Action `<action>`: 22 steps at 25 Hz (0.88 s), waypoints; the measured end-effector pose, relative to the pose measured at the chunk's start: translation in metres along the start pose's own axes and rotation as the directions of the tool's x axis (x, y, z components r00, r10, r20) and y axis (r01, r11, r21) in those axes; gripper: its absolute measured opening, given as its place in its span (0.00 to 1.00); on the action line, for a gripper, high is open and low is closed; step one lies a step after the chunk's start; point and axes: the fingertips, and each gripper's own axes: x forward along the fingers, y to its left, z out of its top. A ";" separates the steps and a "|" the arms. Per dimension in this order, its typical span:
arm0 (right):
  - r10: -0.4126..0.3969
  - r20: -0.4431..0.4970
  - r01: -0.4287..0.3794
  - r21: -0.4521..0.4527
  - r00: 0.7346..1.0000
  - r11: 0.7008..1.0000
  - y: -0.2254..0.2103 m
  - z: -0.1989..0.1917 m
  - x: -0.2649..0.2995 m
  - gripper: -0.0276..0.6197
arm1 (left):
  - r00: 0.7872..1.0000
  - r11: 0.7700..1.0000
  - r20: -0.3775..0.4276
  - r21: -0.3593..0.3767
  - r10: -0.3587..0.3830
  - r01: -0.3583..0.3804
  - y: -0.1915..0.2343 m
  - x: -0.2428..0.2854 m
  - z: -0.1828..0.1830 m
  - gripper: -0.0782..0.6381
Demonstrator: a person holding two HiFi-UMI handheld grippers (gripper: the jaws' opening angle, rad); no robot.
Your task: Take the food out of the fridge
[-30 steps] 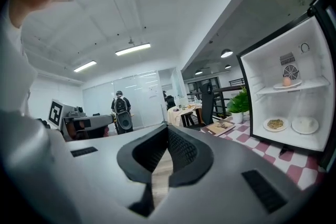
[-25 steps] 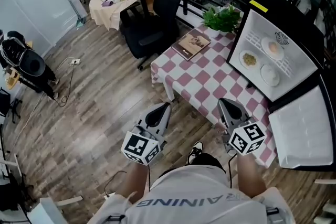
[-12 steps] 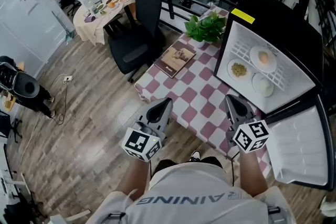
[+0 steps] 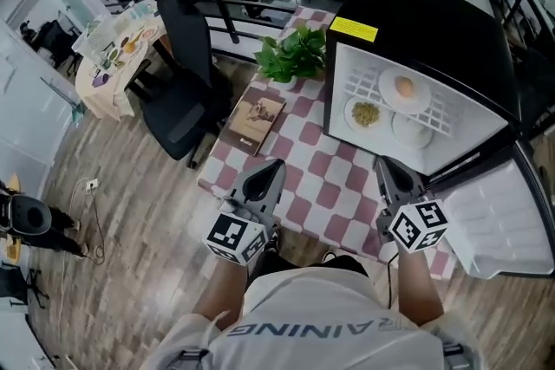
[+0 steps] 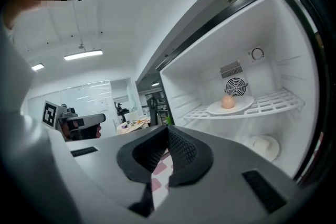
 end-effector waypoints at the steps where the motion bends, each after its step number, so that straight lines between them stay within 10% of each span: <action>1: -0.041 0.009 0.041 -0.006 0.999 0.999 -0.005 0.002 -0.001 0.07 | 0.999 0.999 0.002 -0.002 -0.038 0.038 0.003 0.009 0.000 0.12; 10: -0.362 0.081 0.366 -0.040 0.929 0.930 0.006 0.010 0.008 0.07 | 0.936 0.936 -0.006 0.008 -0.351 0.351 0.048 0.064 0.007 0.12; 22: -0.623 0.105 0.585 0.254 0.775 0.770 0.015 0.001 -0.021 0.07 | 0.811 0.811 -0.011 0.018 -0.585 0.585 0.064 0.083 0.010 0.12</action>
